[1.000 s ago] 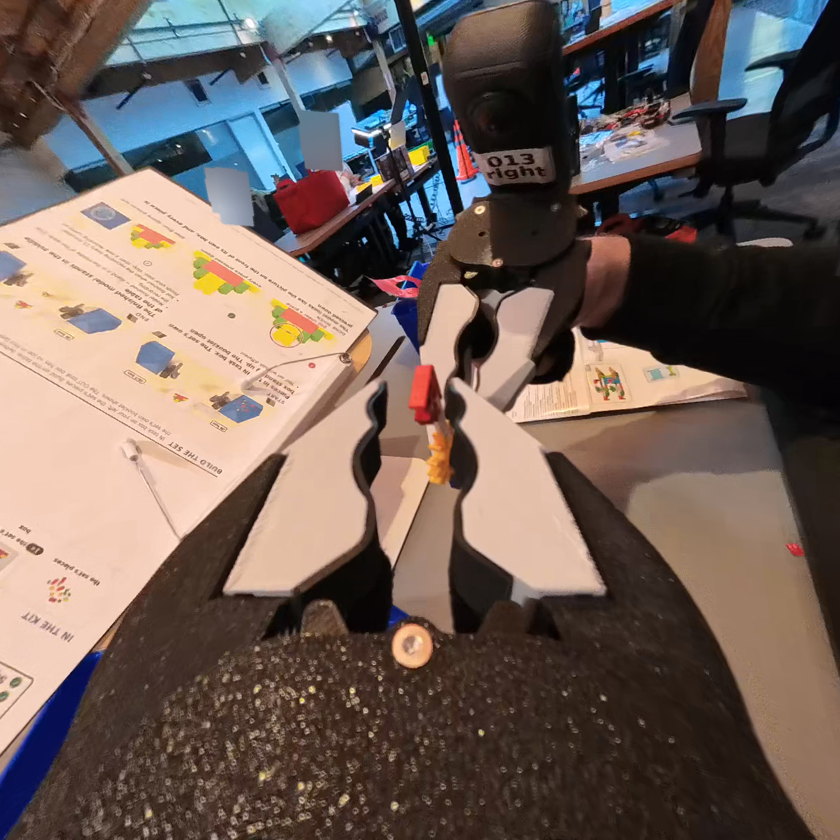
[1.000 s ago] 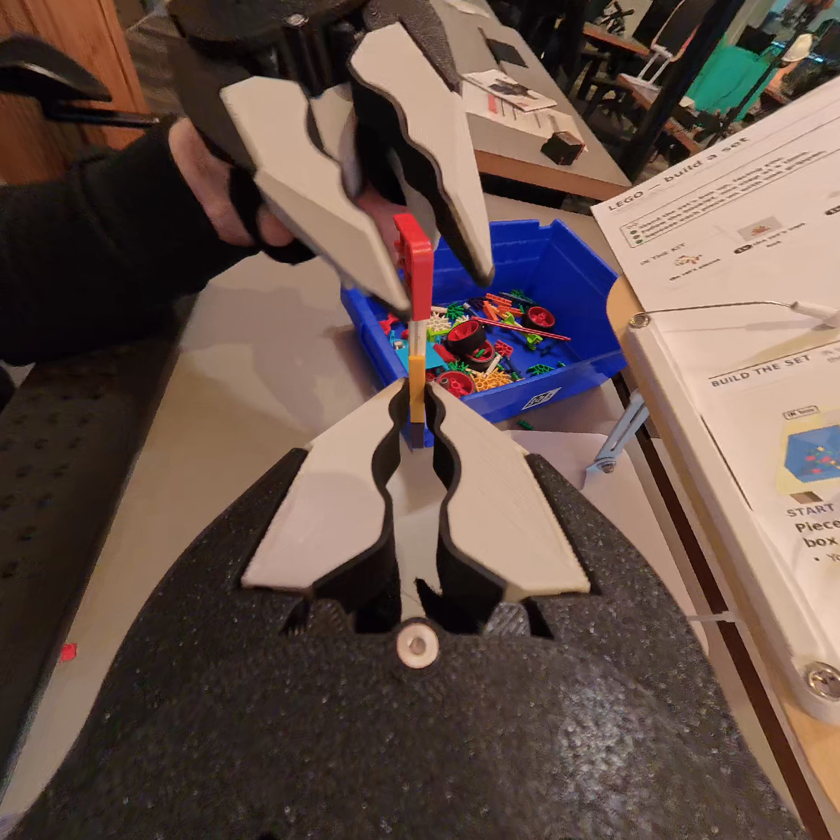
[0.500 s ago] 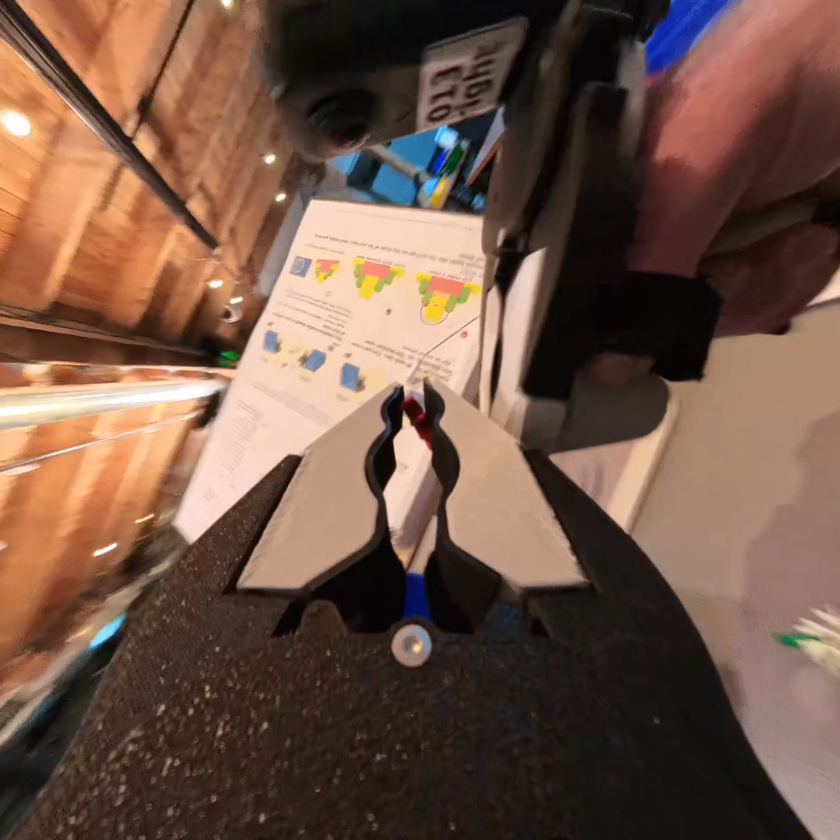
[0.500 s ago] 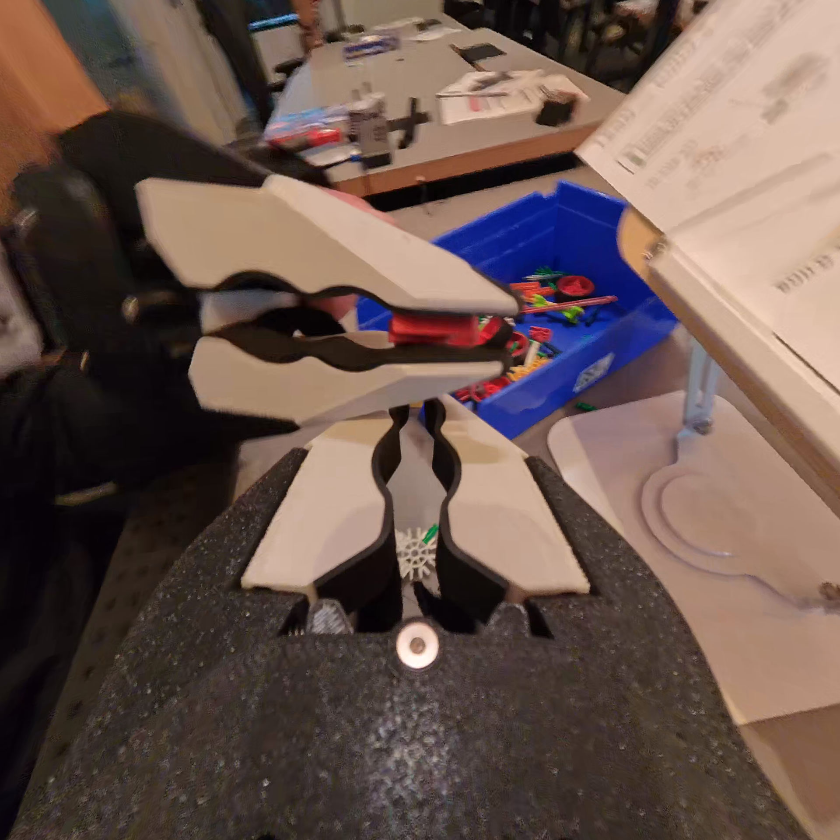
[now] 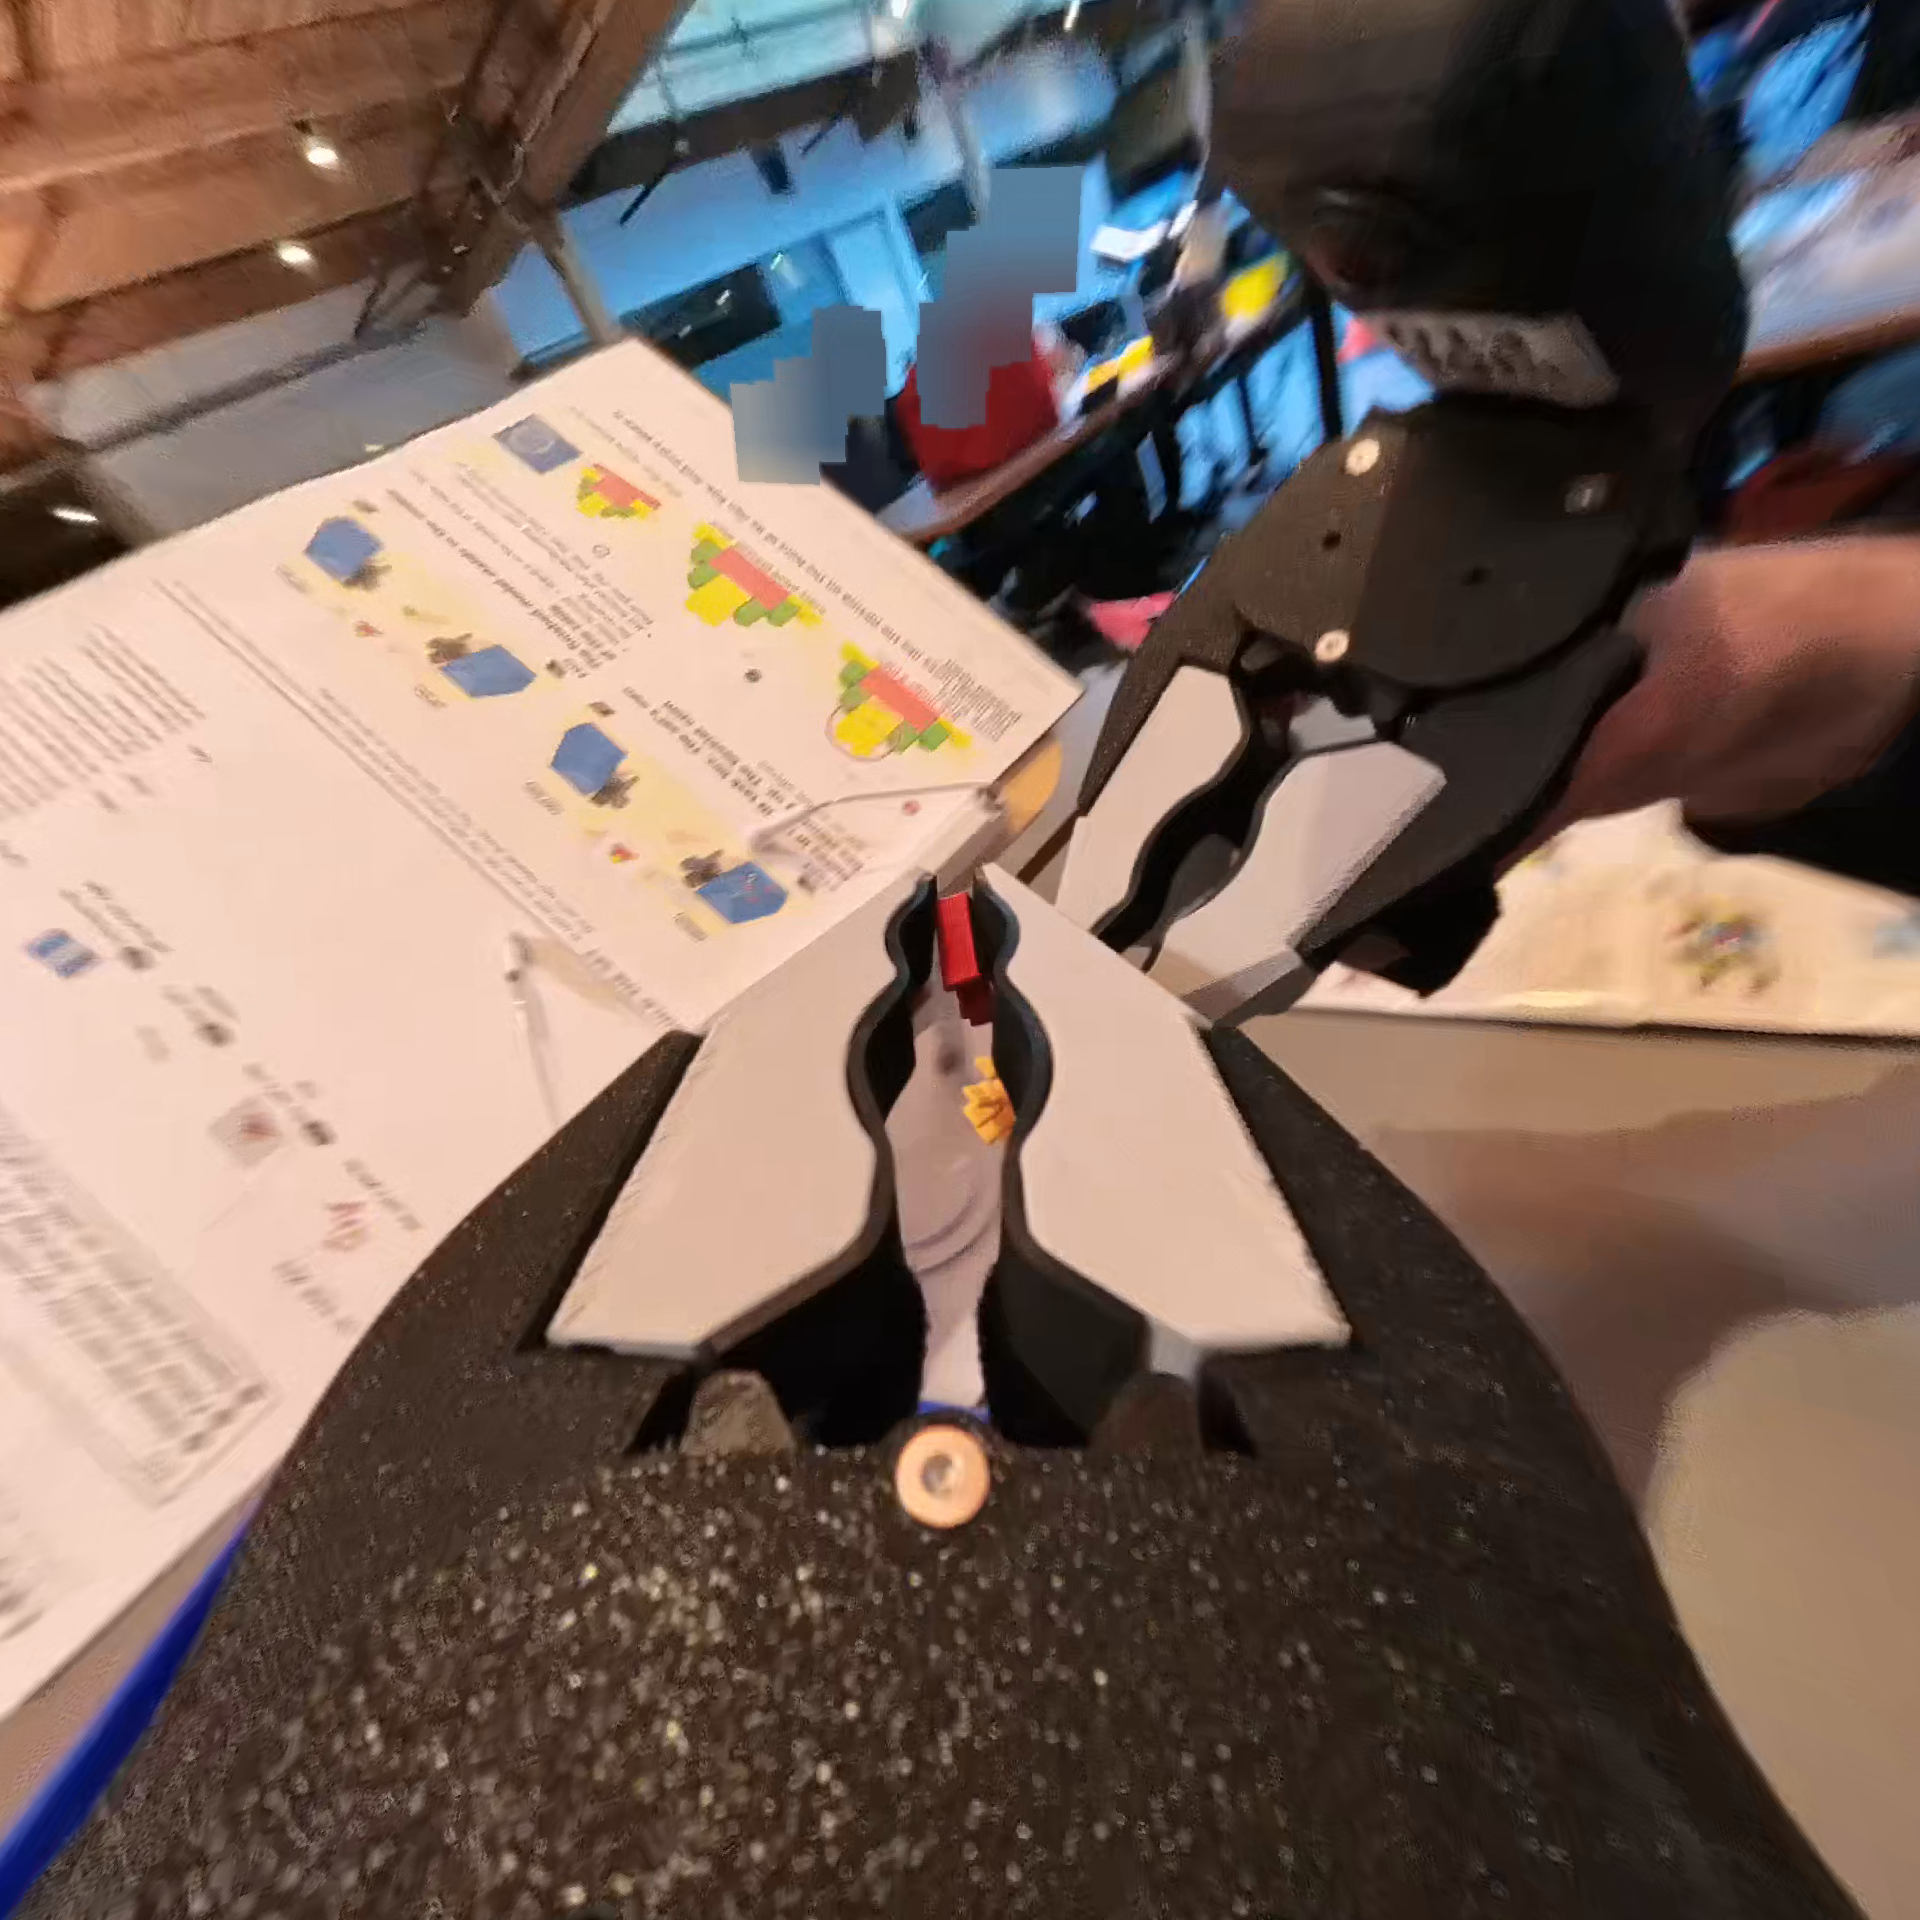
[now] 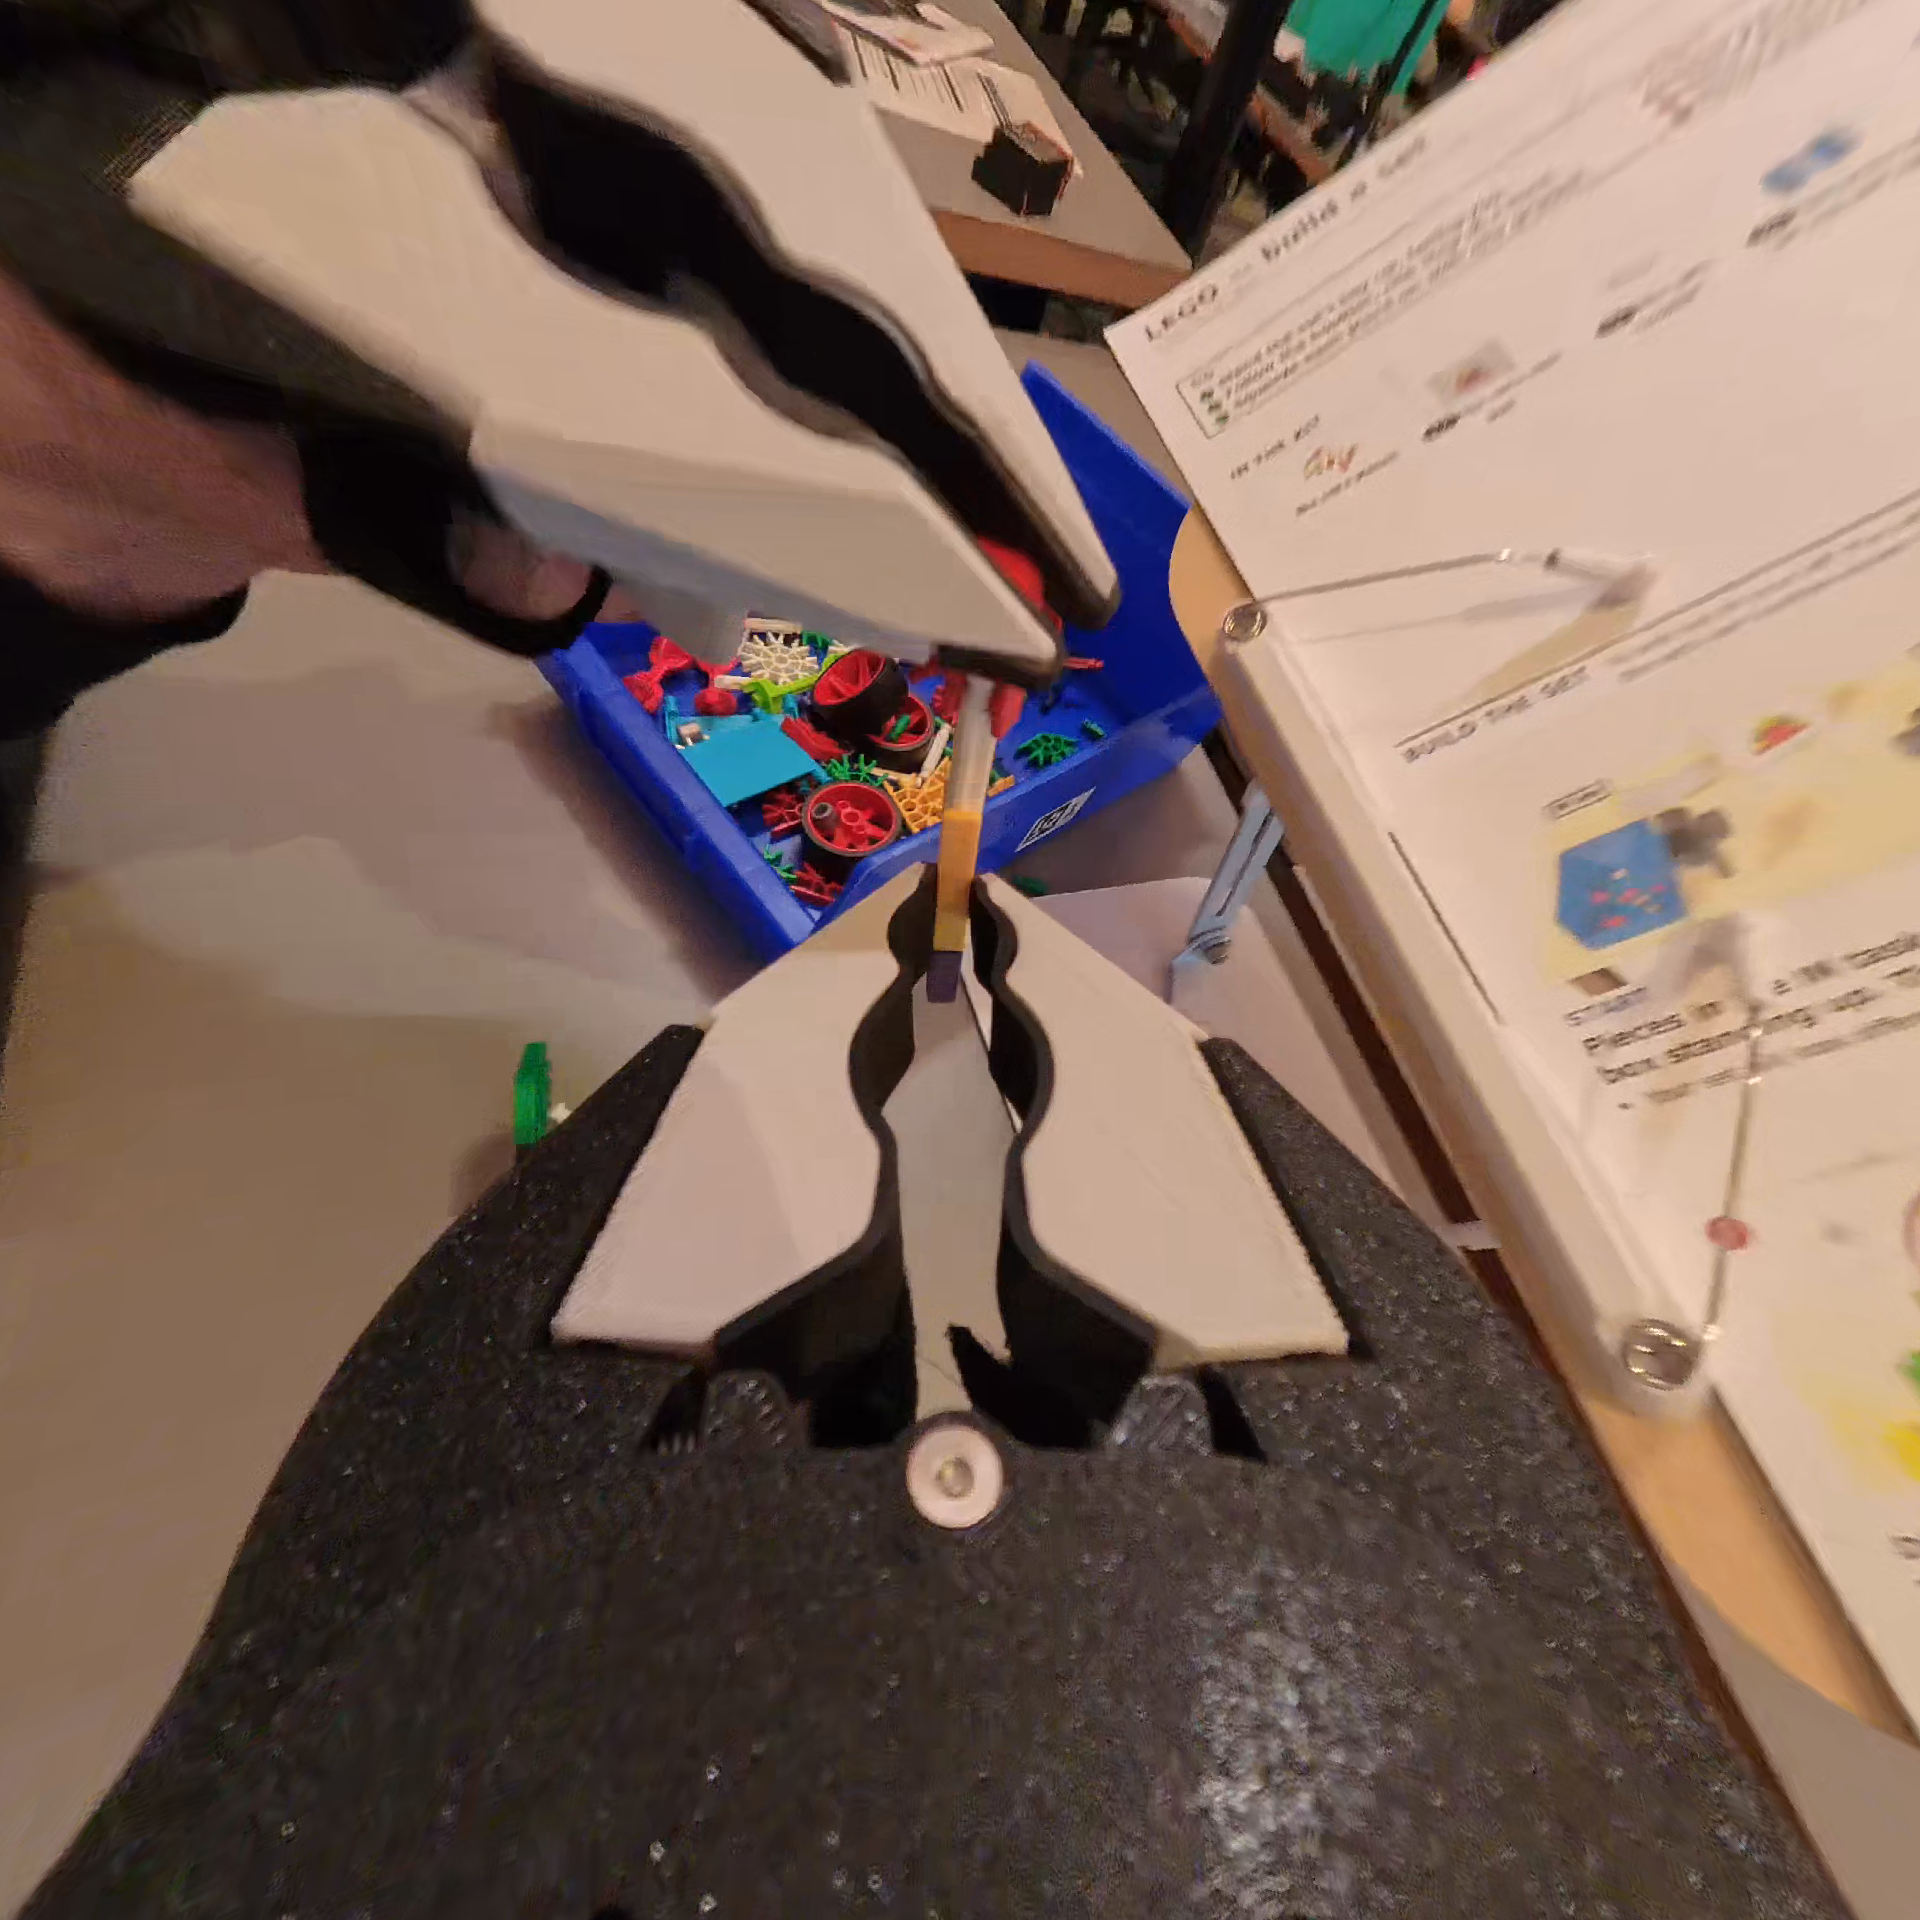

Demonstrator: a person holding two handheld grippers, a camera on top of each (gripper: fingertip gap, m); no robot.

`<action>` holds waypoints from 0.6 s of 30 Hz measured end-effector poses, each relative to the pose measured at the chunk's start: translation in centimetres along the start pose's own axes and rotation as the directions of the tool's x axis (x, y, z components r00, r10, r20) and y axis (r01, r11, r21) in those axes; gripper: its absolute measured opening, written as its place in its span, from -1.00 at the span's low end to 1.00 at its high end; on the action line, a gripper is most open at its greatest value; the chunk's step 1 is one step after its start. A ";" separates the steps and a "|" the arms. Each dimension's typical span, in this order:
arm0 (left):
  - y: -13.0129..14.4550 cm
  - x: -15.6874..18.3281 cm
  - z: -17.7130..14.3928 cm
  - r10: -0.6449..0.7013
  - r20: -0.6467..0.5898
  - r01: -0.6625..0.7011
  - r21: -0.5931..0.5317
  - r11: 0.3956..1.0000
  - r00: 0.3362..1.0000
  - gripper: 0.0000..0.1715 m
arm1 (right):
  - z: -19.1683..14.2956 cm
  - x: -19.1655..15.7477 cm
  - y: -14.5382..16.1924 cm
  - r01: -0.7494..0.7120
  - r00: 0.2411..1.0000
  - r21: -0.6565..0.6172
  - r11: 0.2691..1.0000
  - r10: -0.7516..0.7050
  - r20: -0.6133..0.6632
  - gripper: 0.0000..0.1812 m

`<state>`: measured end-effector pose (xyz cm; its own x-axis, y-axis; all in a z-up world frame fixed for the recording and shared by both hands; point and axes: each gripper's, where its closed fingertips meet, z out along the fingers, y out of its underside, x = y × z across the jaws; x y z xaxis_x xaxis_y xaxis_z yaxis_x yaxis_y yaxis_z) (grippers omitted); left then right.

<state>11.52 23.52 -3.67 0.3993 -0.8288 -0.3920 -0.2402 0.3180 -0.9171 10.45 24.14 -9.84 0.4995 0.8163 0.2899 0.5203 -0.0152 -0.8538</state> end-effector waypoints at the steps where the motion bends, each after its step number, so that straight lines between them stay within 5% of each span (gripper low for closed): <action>1: -0.3 0.2 -0.2 -0.053 -0.048 0.054 0.035 0.998 0.997 -0.95 | -0.4 -0.1 0.0 0.014 1.000 0.000 1.000 -0.014 0.002 -0.97; 8: -2.9 1.7 -1.8 -0.234 -0.304 0.294 0.172 0.940 0.924 -0.97 | -2.7 -1.8 -1.8 -0.040 0.984 0.175 0.984 0.008 0.177 -0.92; 13: -3.3 3.1 -1.3 -0.270 -0.389 0.359 0.178 0.916 0.881 -0.97 | -1.6 -2.2 -2.7 -0.094 0.974 0.274 0.957 0.032 0.224 -0.66; 15: -3.3 4.0 -0.9 -0.265 -0.419 0.362 0.172 0.916 0.868 -0.97 | -1.4 -2.8 -2.9 -0.052 0.973 0.289 0.956 -0.016 0.229 -0.92; 18: -2.8 3.6 -0.7 -0.263 -0.405 0.353 0.167 0.920 0.876 -0.96 | -1.5 -3.2 -2.4 -0.039 0.966 0.240 0.970 -0.025 0.257 -1.00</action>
<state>13.02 19.30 -2.46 0.0546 -0.9958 -0.0731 0.0681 0.0768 -0.9947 8.62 20.69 -8.05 0.2921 0.9373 0.1900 0.3188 0.0919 -0.9434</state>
